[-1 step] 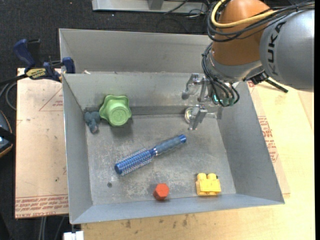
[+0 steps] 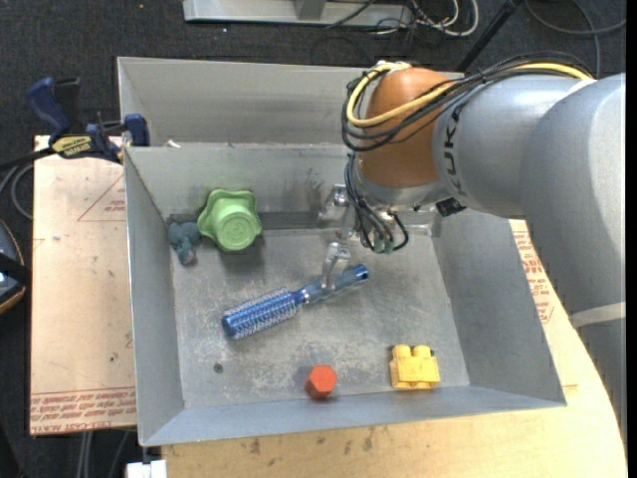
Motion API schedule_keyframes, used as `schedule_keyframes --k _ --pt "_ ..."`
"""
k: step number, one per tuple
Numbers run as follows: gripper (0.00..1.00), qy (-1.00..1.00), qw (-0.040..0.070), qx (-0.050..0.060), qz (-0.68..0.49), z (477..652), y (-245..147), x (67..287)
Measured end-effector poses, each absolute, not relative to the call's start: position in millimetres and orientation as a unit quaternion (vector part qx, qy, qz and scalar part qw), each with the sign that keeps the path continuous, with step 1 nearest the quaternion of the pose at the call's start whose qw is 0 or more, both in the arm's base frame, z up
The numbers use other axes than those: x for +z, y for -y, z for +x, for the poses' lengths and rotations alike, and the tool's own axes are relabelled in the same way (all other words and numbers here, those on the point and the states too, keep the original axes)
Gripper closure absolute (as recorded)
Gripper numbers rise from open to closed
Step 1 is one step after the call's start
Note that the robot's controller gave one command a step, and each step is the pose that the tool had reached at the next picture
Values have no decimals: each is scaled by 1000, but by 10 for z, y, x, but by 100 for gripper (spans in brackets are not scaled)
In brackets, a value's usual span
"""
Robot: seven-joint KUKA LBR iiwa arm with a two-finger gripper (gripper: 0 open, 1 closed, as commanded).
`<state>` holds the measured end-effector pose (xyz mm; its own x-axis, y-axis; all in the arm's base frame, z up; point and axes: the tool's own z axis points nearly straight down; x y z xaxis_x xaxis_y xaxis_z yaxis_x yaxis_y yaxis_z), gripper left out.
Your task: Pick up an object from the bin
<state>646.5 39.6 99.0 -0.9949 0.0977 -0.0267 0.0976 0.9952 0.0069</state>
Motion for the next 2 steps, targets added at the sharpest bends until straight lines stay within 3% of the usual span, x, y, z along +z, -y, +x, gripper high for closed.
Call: schedule_keyframes --k 1,2 --pt "0 -1000 5 1 23 6473 -628 1482" --pt "0 -999 3 1 -41 5908 -1163 781"
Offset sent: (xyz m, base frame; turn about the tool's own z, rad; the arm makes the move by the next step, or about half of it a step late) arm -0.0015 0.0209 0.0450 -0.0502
